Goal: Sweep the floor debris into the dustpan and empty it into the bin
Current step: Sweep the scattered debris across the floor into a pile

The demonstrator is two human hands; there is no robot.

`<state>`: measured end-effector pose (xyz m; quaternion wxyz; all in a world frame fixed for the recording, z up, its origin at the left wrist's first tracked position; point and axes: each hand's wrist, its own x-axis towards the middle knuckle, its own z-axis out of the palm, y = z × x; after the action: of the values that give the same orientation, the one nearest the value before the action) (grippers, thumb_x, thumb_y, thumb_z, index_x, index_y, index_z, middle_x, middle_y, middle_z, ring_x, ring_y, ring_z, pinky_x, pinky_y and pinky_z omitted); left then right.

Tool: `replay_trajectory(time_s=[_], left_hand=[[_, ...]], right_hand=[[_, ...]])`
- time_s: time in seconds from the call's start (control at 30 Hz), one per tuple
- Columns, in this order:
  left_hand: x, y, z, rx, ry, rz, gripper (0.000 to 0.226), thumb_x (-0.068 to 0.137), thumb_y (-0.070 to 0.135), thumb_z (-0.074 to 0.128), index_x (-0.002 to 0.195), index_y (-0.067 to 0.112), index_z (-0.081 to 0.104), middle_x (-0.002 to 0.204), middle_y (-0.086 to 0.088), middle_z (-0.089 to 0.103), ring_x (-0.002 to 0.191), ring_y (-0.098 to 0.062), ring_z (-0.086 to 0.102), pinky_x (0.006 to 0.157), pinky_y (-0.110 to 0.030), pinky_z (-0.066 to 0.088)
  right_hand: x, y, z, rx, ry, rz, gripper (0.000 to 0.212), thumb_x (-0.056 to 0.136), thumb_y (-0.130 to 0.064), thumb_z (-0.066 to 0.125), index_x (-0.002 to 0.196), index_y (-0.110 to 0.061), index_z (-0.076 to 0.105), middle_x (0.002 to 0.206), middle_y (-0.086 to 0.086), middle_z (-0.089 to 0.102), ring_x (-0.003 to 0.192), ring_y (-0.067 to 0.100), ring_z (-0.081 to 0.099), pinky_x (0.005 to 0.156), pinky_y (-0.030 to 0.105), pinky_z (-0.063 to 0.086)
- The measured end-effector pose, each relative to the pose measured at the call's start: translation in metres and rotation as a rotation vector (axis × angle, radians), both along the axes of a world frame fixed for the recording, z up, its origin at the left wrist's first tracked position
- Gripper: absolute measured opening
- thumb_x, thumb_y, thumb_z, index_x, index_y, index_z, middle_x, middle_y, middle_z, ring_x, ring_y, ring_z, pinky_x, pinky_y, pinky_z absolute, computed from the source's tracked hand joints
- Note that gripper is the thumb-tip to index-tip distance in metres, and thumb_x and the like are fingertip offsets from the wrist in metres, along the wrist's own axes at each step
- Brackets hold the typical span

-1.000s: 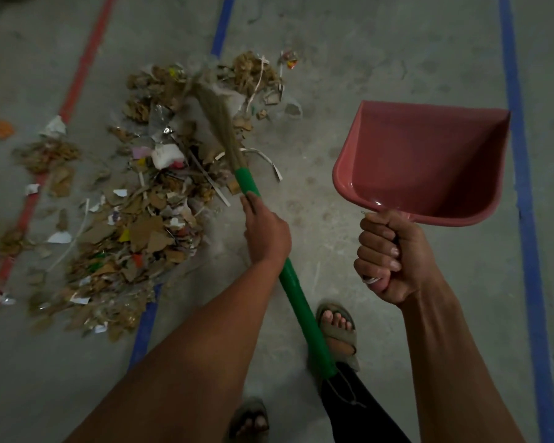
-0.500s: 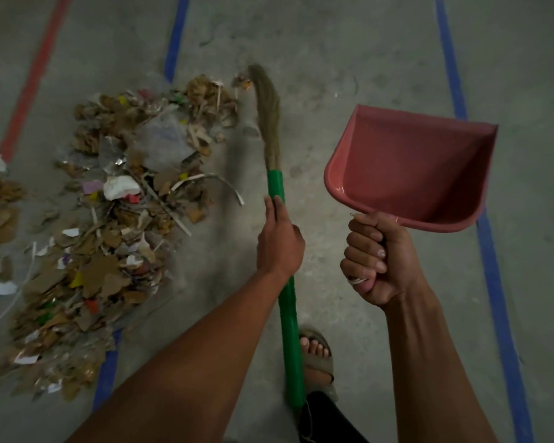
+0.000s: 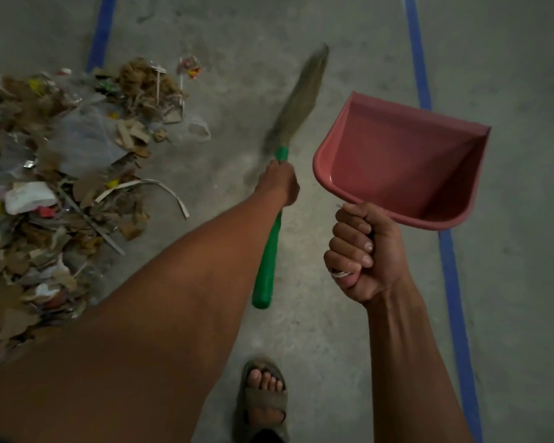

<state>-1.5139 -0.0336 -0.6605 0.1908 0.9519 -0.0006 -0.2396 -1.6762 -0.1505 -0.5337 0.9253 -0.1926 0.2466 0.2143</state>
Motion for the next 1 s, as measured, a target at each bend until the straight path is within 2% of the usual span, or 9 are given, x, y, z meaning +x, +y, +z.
replay_trajectory(time_s=[0.07,0.17,0.3,0.47,0.6,0.7,0.8,1.0], left_hand=[[-0.01,0.013,-0.005,-0.018,0.028,0.146,0.061,0.1,0.016,0.055,0.155,0.001,0.034,0.153,-0.019,0.041,0.127,-0.037,0.055,0.102,-0.042,0.048],[-0.043,0.041,-0.005,-0.056,0.069,0.351,0.073,0.1,0.014,0.055,0.161,0.0,0.016,0.164,-0.017,0.025,0.13,-0.039,0.052,0.104,-0.042,0.046],[-0.082,0.095,0.001,0.005,0.098,0.567,0.075,0.102,0.015,0.053,0.161,-0.002,0.01,0.169,-0.018,0.015,0.132,-0.042,0.052,0.106,-0.043,0.045],[-0.127,0.169,0.007,0.034,0.083,0.672,0.077,0.1,0.015,0.054,0.16,-0.006,0.011,0.168,-0.021,0.015,0.132,-0.043,0.052,0.106,-0.042,0.044],[-0.166,0.211,0.02,0.022,0.018,0.803,0.072,0.1,0.011,0.05,0.159,-0.007,0.012,0.165,-0.021,0.021,0.126,-0.045,0.056,0.103,-0.046,0.045],[-0.199,0.226,0.033,0.008,-0.063,0.735,0.069,0.101,0.01,0.048,0.16,-0.004,0.015,0.167,-0.018,0.019,0.123,-0.043,0.058,0.1,-0.045,0.046],[-0.226,0.237,0.046,-0.03,-0.103,0.708,0.067,0.103,0.009,0.044,0.162,-0.001,0.014,0.17,-0.015,0.015,0.127,-0.042,0.056,0.1,-0.044,0.045],[-0.254,0.268,0.065,-0.105,-0.152,0.831,0.063,0.104,0.008,0.039,0.162,0.001,0.015,0.17,-0.014,0.014,0.137,-0.039,0.048,0.105,-0.042,0.044]], right_hand=[[0.0,0.001,-0.003,0.008,0.01,0.008,0.04,0.093,-0.019,0.049,0.059,-0.024,0.031,0.043,-0.01,0.017,0.031,0.006,0.012,0.037,0.02,0.009],[-0.006,0.014,-0.004,0.008,0.051,0.021,0.04,0.095,-0.019,0.048,0.059,-0.024,0.031,0.042,-0.009,0.018,0.031,0.006,0.011,0.036,0.019,0.009],[-0.019,0.044,-0.002,0.03,0.105,0.078,0.042,0.097,-0.018,0.042,0.056,-0.023,0.034,0.039,-0.009,0.022,0.032,0.006,0.009,0.033,0.019,0.011],[-0.041,0.082,0.001,0.029,0.109,0.153,0.042,0.097,-0.018,0.044,0.057,-0.023,0.032,0.039,-0.009,0.022,0.028,0.005,0.014,0.033,0.019,0.011],[-0.063,0.11,0.009,0.022,0.107,0.204,0.041,0.096,-0.018,0.044,0.057,-0.023,0.031,0.039,-0.009,0.022,0.031,0.006,0.011,0.034,0.019,0.011],[-0.077,0.127,0.017,0.025,0.082,0.237,0.041,0.096,-0.018,0.043,0.057,-0.023,0.03,0.039,-0.008,0.023,0.029,0.006,0.013,0.034,0.018,0.012],[-0.092,0.144,0.025,0.017,0.069,0.25,0.041,0.097,-0.019,0.041,0.057,-0.023,0.031,0.039,-0.008,0.022,0.031,0.007,0.01,0.034,0.017,0.012],[-0.13,0.18,0.037,0.007,0.04,0.298,0.04,0.095,-0.018,0.043,0.061,-0.025,0.023,0.038,-0.008,0.023,0.031,0.008,0.009,0.033,0.017,0.014]])
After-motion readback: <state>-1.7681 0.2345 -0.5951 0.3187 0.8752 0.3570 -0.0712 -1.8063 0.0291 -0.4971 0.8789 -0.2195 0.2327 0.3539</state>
